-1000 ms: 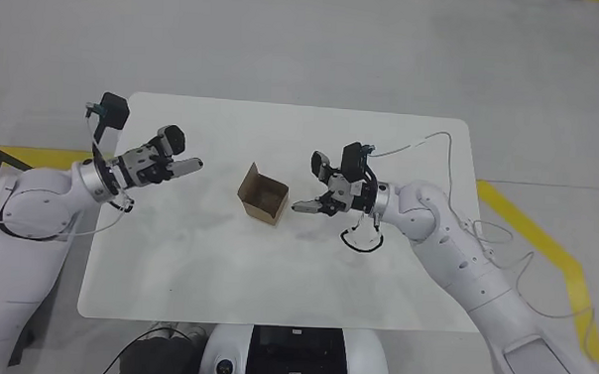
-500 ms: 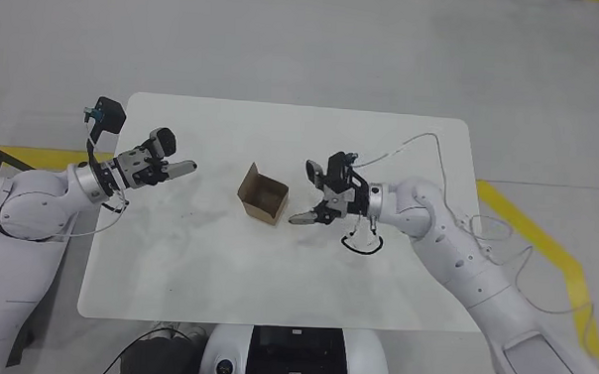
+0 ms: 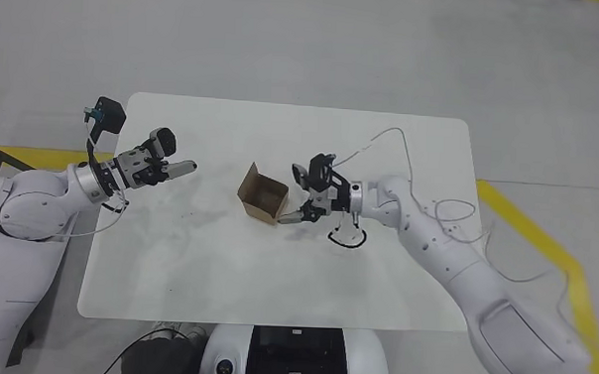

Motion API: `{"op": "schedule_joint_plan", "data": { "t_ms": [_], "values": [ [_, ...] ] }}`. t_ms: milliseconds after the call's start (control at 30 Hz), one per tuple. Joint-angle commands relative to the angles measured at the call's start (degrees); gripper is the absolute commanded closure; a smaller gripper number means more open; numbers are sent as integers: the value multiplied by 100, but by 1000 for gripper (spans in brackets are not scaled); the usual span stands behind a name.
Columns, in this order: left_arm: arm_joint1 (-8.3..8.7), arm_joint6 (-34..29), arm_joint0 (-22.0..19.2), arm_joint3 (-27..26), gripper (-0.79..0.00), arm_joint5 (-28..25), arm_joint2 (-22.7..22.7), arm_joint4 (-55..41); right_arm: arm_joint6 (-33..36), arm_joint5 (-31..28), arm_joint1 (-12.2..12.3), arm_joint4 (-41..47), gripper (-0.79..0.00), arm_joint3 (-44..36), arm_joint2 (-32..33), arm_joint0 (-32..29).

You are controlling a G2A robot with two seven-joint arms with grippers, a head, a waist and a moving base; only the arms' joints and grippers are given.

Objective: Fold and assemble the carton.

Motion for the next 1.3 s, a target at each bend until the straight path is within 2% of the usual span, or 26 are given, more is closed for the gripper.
{"op": "schedule_joint_plan", "data": {
  "t_ms": [0, 267, 500, 967, 1267],
  "values": [
    [0, 0, 0, 0, -785, 0, 0, 0, -216, 1, -105, -126, -785, 218, -200, 116],
    [0, 0, 0, 0, -785, 0, 0, 0, -922, 1, -387, -361, -785, 959, -724, 404],
    [0, 0, 0, 0, -785, 0, 0, 0, -1469, 1, -457, -418, -785, 1221, -1103, 382],
    [0, 0, 0, 0, -785, 0, 0, 0, -2128, 1, -377, -623, -785, 931, -1737, 140],
    [0, 0, 0, 0, -785, 0, 0, 0, -2583, 1, -161, -781, -785, 445, -1764, -43]
  ]
}}
